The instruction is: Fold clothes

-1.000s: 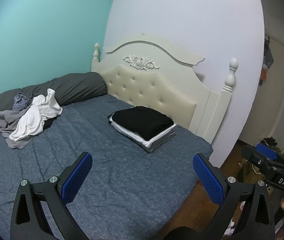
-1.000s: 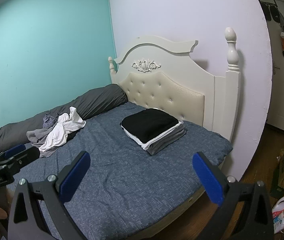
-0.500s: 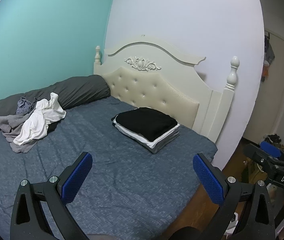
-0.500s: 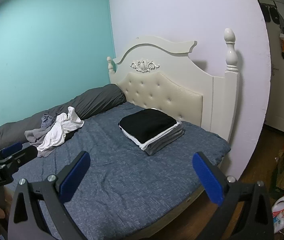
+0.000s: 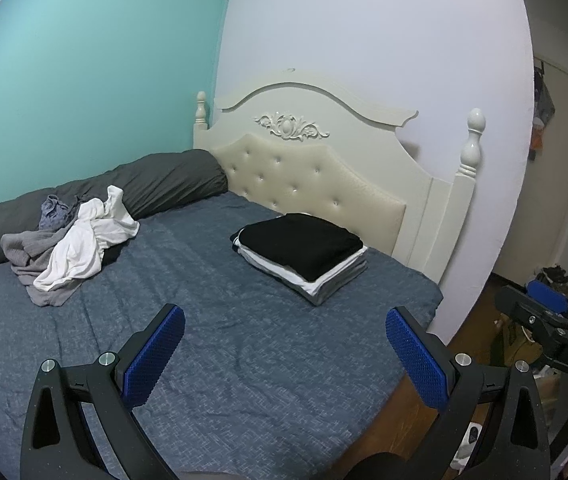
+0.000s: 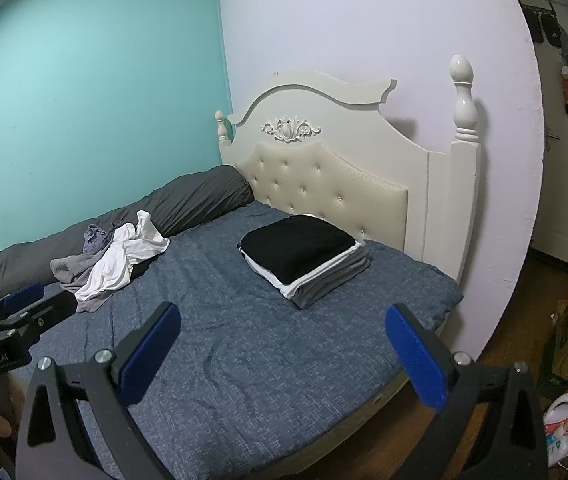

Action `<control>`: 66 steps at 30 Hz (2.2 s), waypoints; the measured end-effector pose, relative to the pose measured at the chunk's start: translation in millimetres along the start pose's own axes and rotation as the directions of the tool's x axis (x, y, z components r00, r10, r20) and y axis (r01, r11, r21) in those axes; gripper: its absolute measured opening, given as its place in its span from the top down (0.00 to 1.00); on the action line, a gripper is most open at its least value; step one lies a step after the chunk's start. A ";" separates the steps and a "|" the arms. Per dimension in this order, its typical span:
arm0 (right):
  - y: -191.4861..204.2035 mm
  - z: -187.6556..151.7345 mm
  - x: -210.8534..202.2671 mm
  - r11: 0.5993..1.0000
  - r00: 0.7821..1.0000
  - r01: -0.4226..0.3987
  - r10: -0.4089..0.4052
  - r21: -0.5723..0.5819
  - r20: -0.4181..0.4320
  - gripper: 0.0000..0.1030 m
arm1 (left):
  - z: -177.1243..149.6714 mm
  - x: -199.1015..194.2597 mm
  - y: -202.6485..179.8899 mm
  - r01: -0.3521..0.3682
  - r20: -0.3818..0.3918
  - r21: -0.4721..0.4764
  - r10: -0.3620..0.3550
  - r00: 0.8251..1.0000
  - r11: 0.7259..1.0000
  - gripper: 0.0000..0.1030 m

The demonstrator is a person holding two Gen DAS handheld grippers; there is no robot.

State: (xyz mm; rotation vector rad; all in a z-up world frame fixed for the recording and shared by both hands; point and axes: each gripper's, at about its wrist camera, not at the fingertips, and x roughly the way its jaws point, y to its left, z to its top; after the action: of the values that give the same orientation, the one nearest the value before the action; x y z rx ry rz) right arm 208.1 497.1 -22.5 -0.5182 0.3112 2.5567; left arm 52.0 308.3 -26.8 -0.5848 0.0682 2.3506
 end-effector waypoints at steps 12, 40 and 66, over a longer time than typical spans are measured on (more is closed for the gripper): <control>1.7 0.7 -0.6 1.000 1.000 -0.001 0.001 -0.006 0.004 0.00 | 0.8 -0.3 0.1 0.006 0.008 0.004 -0.006 1.000 1.000 0.00; 0.9 -1.4 -1.0 1.000 1.000 0.002 -0.002 -0.003 0.004 0.00 | -1.0 3.6 -3.2 0.013 -0.010 0.008 -0.013 1.000 1.000 0.00; 1.0 -4.2 0.9 1.000 1.000 0.018 -0.018 -0.009 -0.008 0.00 | -2.7 1.5 -1.7 0.015 -0.002 0.017 -0.015 1.000 1.000 0.00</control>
State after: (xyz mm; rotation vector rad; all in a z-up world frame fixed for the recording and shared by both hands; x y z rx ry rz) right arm 208.1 495.3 -26.6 -0.5328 0.2968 2.5402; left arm 53.2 309.9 -29.6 -0.5778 0.0850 2.3328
